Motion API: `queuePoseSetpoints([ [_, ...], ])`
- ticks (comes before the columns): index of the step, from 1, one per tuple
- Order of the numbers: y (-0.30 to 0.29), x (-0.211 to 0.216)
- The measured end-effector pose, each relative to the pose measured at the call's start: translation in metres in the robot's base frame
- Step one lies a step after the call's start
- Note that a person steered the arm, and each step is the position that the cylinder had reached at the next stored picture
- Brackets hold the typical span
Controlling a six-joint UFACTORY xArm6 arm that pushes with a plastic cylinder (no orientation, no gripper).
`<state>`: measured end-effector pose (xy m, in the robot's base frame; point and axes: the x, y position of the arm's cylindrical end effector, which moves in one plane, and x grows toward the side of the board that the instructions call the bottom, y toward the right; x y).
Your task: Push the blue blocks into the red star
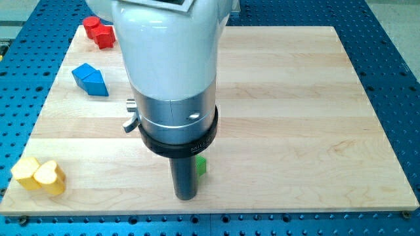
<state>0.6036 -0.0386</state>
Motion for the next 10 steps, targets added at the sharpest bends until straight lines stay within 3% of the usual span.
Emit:
queuePoseSetpoints([
  [2,-0.07,0.013],
  [5,-0.088,0.008],
  [7,-0.134,-0.067],
  [10,-0.155,-0.125],
])
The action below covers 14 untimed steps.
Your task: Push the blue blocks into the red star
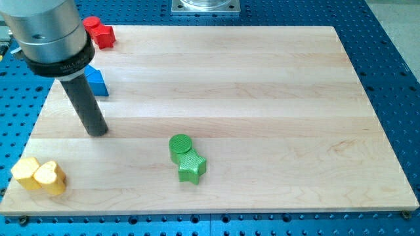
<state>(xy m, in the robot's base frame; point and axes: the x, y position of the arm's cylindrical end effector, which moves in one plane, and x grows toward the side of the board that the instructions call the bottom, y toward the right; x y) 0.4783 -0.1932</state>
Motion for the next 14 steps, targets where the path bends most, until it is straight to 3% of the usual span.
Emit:
queuePoseSetpoints([
  [1,-0.013,-0.022],
  [3,-0.013,-0.116],
  [4,-0.01,-0.078],
  [5,-0.056,-0.063],
  [7,-0.033,-0.152],
  [8,-0.033,-0.149],
  [10,0.044,-0.13],
  [11,0.057,-0.15],
  [12,0.044,-0.18],
  [14,0.026,-0.181],
])
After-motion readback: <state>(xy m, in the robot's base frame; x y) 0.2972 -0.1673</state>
